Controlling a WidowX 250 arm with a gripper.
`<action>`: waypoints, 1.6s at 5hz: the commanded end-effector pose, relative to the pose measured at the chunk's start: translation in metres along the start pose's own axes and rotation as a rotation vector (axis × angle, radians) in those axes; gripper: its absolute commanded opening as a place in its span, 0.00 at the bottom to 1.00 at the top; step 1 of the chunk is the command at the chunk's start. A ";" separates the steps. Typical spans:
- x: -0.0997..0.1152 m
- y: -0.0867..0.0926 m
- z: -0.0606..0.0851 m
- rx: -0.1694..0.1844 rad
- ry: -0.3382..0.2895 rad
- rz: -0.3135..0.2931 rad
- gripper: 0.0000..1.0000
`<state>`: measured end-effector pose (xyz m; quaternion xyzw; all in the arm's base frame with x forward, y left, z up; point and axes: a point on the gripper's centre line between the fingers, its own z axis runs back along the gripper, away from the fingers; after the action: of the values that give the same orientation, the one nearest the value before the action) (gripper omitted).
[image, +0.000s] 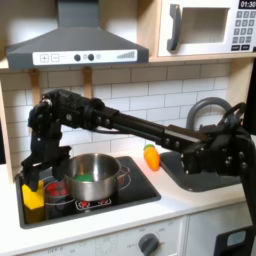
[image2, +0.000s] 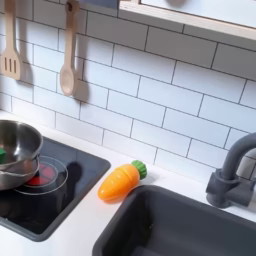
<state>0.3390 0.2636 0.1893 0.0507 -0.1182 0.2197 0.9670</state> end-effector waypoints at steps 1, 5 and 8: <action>-0.001 0.006 -0.003 0.012 -0.001 0.013 1.00; -0.001 0.006 -0.010 0.022 0.001 0.014 1.00; -0.003 0.008 -0.011 0.021 0.010 0.025 1.00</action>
<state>0.3340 0.2734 0.1740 0.0575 -0.1057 0.2354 0.9644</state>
